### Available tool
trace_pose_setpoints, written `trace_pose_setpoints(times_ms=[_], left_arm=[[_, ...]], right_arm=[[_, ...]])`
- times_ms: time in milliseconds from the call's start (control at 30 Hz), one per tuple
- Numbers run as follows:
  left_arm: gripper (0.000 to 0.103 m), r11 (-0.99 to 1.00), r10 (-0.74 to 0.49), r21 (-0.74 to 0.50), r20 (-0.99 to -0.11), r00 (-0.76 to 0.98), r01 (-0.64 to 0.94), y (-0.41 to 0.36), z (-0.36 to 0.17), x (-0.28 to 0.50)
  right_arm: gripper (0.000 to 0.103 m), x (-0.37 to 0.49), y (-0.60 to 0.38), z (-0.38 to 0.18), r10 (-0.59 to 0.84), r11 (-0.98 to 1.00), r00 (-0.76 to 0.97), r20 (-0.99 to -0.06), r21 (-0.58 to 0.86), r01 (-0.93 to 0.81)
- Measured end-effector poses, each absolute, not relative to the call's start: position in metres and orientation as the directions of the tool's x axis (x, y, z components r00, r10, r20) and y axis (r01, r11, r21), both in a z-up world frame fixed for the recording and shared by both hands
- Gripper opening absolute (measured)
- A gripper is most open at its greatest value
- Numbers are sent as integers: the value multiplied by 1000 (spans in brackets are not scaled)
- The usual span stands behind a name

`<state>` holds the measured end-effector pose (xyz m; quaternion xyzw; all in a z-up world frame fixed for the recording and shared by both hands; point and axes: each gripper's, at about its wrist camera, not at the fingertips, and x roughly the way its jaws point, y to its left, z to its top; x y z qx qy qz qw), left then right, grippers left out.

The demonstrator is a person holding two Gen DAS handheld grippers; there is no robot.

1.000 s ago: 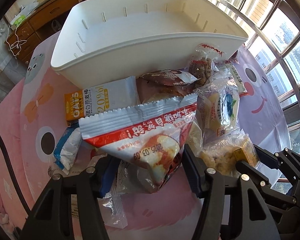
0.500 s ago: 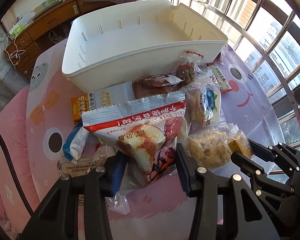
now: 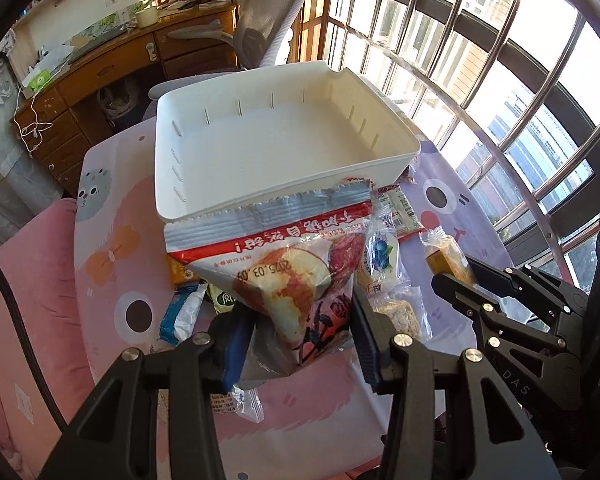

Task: Organize snacks
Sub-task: 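Carry both held snacks over the white basket and open both grippers to drop them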

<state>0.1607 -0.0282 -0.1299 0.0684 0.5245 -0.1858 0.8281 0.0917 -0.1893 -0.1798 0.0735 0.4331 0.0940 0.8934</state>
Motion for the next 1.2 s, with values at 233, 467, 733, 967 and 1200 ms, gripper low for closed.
trace_pose_setpoints(times_ms=[233, 467, 733, 967, 1200], left_arm=[[45, 936, -224, -57, -859, 461, 347, -29, -93, 193], [45, 954, -189, -30, -829, 526, 297, -31, -72, 237], [46, 968, -191, -65, -819, 542, 243, -35, -84, 288], [48, 968, -217, -116, -830, 515, 221, -39, -109, 315], [64, 970, -201, -103, -854, 480, 222, -53, -120, 317]], right_arm=[[30, 133, -194, -147, 247, 969, 661, -709, 199, -148], [30, 181, -199, -126, 269, 963, 689, -673, 197, -183], [30, 226, -212, -131, 250, 968, 712, -656, 185, -170], [31, 248, -229, -156, 230, 971, 693, -683, 208, -116], [43, 260, -243, -176, 267, 954, 636, -724, 291, -70]])
